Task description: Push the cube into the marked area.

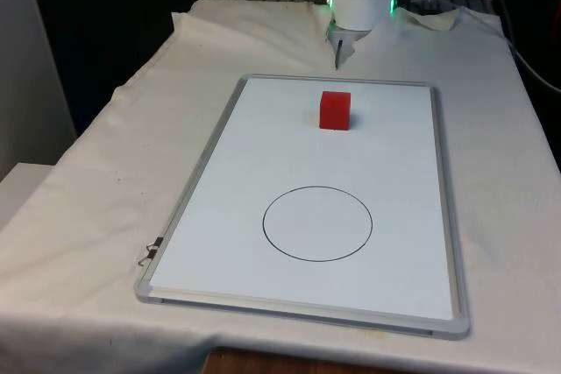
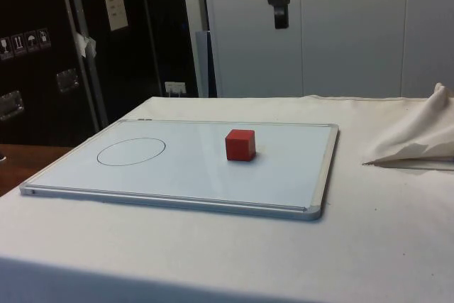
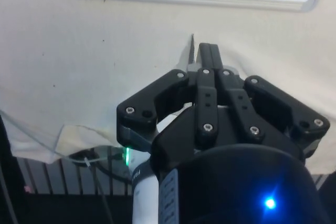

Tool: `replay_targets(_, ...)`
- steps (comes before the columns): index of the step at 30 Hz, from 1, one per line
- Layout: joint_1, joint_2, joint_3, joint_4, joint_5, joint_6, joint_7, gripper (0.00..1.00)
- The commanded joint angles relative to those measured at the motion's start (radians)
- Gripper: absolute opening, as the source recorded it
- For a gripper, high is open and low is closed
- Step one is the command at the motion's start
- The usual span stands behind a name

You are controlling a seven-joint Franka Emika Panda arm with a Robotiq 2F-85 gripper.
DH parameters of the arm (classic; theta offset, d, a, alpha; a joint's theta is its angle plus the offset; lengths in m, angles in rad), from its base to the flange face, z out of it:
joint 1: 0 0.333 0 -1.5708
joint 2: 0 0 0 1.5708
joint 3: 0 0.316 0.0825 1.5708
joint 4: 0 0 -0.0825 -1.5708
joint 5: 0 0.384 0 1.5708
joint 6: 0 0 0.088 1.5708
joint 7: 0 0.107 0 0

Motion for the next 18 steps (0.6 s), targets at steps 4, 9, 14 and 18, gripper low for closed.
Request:
replay_targets(4, 0.000, 0.031, -0.001, -0.027, 0.003, 0.063, 0.014, 0.00)
replay_targets(9, 0.000, 0.064, 0.002, -0.045, 0.001, 0.118, 0.027, 0.00)
replay_targets(14, 0.001, 0.097, 0.004, -0.053, 0.001, 0.151, 0.033, 0.00)
replay_targets(18, 0.002, 0.146, 0.014, -0.067, 0.000, 0.220, 0.056, 0.00)
